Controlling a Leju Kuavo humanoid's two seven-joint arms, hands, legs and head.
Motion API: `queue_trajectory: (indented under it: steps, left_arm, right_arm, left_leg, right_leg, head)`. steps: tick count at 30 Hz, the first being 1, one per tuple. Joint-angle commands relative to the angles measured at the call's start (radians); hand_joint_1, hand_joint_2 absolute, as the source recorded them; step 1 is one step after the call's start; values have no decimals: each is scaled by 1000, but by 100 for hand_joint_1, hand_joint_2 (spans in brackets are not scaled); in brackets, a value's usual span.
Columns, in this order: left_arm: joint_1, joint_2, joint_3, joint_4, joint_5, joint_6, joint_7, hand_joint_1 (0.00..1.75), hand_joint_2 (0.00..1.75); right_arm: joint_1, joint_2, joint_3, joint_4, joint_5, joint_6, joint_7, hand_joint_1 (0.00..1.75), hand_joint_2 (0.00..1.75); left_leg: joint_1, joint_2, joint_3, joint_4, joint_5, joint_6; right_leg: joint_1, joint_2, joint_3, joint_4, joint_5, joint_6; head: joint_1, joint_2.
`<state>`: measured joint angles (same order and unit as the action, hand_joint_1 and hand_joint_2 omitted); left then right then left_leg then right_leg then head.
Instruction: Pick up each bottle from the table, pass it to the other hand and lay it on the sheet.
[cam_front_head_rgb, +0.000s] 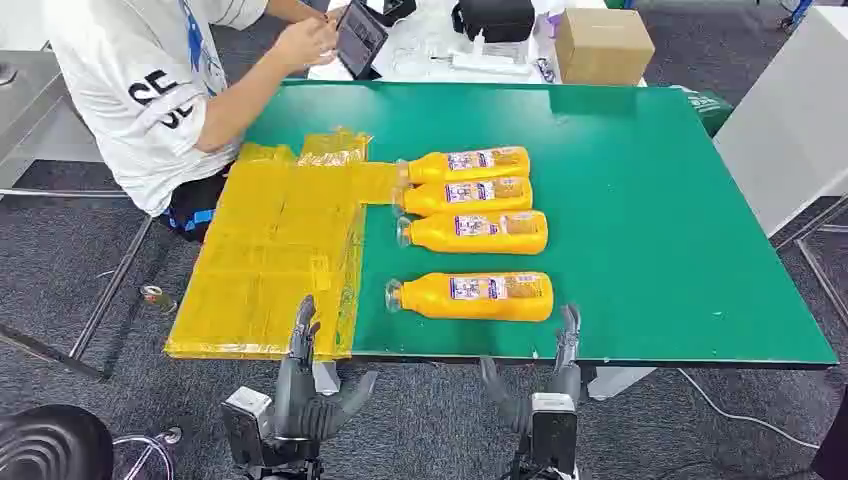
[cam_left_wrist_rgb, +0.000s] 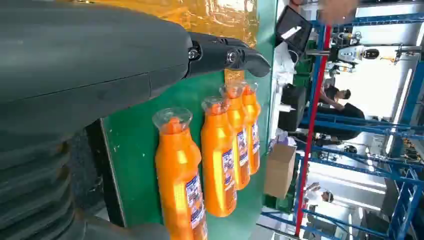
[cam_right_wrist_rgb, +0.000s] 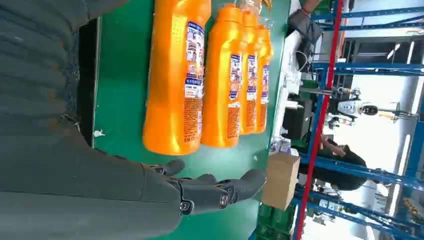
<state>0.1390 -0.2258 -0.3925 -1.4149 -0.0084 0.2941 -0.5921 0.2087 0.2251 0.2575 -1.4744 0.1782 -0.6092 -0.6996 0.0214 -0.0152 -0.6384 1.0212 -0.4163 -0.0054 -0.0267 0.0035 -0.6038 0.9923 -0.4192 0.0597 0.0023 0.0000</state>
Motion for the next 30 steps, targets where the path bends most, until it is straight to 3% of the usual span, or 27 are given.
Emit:
queue_trajectory:
  steps: [1,9,11,22,25,26,27,28,30]
  left_arm:
    - [9,-9,-26,40,4,5,4,0,175]
    - [8,-6,-32,41,3,3,4,0,175]
    - [8,-6,-32,41,3,3,4,0,175]
    - [8,-7,-32,43,3,4,5,0,175]
    - [7,-6,-32,42,5,10,6,0,175]
    - [6,-4,-30,41,6,8,6,0,175]
    - [6,-4,-29,39,7,7,7,0,175]
    - [6,-4,-29,39,7,7,7,0,175]
    - [6,-4,-29,39,7,7,7,0,175]
  right_arm:
    - [-17,-7,-6,47,-6,5,1,0,175]
    - [-17,-7,-6,46,-4,5,1,0,175]
    - [-17,-7,-6,46,-4,5,1,0,175]
    - [-17,-7,-7,49,-1,4,1,0,175]
    - [-24,-1,-38,63,57,-17,1,0,175]
    - [-31,-11,-50,64,111,-36,1,0,175]
    - [-32,-12,-62,58,115,-25,5,0,175]
    - [-32,-12,-62,58,115,-25,5,0,175]
    - [-32,-12,-62,58,115,-25,5,0,175]
  left_leg:
    - [1,3,9,-1,-4,2]
    - [0,1,2,-1,-1,1]
    - [1,3,9,-2,-4,2]
    - [0,2,5,-1,-2,1]
    - [0,1,4,-1,-1,1]
    - [1,3,11,-2,-4,3]
    - [0,1,4,-1,-1,1]
    - [0,3,9,-2,-3,2]
    - [0,2,7,-1,-2,2]
  right_leg:
    - [2,1,9,-3,-2,-4]
    - [0,0,2,-1,-1,-1]
    - [2,1,9,-3,-2,-4]
    - [1,0,5,-2,-1,-2]
    - [1,0,4,-2,-1,-2]
    - [2,1,11,-3,-3,-4]
    - [0,0,3,-1,-1,-1]
    - [2,1,9,-3,-2,-4]
    - [1,0,7,-3,-2,-3]
  head:
    - [0,0]
    - [0,0]
    - [0,0]
    - [0,0]
    - [0,0]
    - [0,0]
    - [0,0]
    - [0,0]
    - [0,0]
